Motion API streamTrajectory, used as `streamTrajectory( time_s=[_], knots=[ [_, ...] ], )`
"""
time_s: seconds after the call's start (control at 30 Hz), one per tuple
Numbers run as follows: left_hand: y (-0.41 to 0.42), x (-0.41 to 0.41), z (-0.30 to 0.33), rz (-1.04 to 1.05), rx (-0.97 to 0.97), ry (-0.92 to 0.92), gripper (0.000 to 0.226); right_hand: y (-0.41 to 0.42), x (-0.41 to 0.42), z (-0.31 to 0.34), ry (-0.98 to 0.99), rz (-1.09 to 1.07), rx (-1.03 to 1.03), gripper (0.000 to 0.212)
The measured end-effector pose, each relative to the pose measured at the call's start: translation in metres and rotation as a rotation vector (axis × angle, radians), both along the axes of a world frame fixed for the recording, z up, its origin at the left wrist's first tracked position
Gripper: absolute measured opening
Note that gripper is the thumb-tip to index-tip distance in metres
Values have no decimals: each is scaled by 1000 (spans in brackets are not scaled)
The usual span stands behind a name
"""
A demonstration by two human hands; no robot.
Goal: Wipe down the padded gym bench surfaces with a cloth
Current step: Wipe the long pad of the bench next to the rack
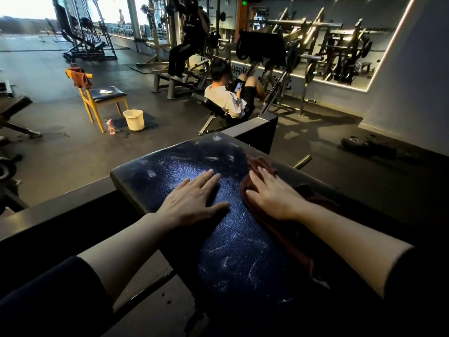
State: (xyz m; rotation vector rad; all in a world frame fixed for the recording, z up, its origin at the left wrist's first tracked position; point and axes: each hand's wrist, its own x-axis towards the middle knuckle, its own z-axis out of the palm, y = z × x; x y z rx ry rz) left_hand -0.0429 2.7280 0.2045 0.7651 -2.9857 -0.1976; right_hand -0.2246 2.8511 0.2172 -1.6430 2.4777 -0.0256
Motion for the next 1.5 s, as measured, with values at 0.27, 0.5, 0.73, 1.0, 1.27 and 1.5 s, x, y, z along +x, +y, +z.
streamTrajectory(
  time_s=[0.27,0.5,0.73,1.0,1.27,1.5],
  knots=[
    [-50,-6,-6,137,-60,-36,103,-55,-40,-1,-4,-116,19,65],
    [-61,-10,-8,87,-65,-60,115,-93,-32,1,3,-43,9,64],
    [-70,-15,-6,33,-39,-59,117,-91,-34,-2,-21,14,9,62],
    [-76,-15,-6,8,-17,-58,78,-99,-15,-4,-4,-3,10,62],
    [-89,-26,-7,-14,-15,-27,75,-110,-27,-7,12,-76,11,62],
    [-111,-49,-2,98,3,-59,71,-167,-40,-4,10,-16,-17,61]
  ],
)
